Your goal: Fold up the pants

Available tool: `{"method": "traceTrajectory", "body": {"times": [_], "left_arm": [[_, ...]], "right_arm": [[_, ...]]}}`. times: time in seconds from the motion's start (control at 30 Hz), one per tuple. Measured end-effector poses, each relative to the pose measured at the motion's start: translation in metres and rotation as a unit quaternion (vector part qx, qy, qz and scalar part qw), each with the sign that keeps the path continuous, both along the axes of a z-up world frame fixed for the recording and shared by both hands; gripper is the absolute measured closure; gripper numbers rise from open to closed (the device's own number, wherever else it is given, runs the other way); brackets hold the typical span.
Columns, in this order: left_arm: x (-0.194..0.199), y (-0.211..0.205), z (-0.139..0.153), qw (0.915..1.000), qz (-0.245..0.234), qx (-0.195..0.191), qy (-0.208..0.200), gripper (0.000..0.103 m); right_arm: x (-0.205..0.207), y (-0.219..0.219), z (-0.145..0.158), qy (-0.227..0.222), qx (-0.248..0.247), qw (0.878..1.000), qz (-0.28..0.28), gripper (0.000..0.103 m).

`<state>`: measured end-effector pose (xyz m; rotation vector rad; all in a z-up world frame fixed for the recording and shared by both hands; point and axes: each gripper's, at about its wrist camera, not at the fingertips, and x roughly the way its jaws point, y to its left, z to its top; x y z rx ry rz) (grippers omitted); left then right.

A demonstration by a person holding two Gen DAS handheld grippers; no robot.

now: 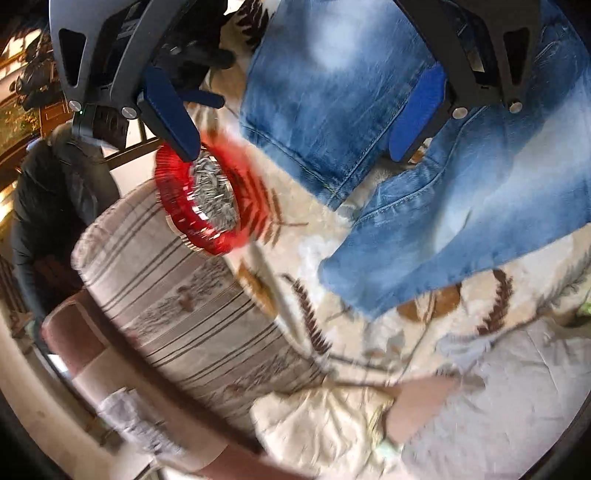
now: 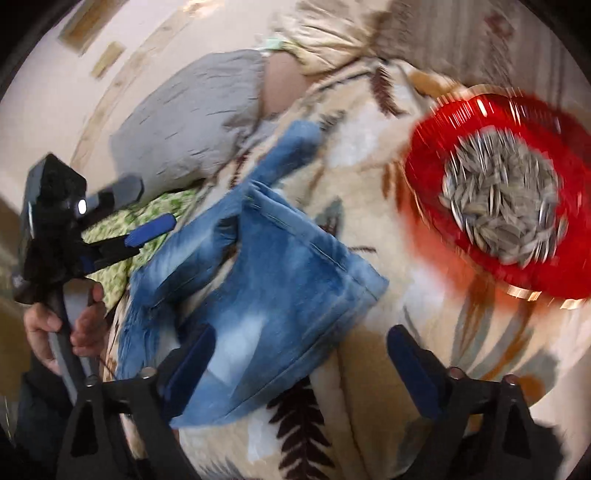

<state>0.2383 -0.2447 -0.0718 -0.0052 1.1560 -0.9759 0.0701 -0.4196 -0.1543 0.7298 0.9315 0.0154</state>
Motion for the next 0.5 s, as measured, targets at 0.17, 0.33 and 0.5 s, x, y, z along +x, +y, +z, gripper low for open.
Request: {"method": "traceTrajectory", "body": {"times": [0.17,0.33,0.5], "left_arm": [[0.019,-0.026,-0.035,0.9960,0.027,0.054,0.066,0.019],[0.027,-0.042,-0.046,0.9929,0.033,0.096,0.062,0.032],[0.029,-0.040,-0.048,0.9902,0.027,0.128,0.048,0.068]], "right_arm": [[0.014,0.001,-0.028,0.014,0.004,0.999,-0.033,0.021],[0.028,0.003,-0.026,0.006,-0.018,0.999,-0.040,0.034],[0.032,0.001,-0.030,0.003,-0.035,0.999,-0.041,0.080]]}}
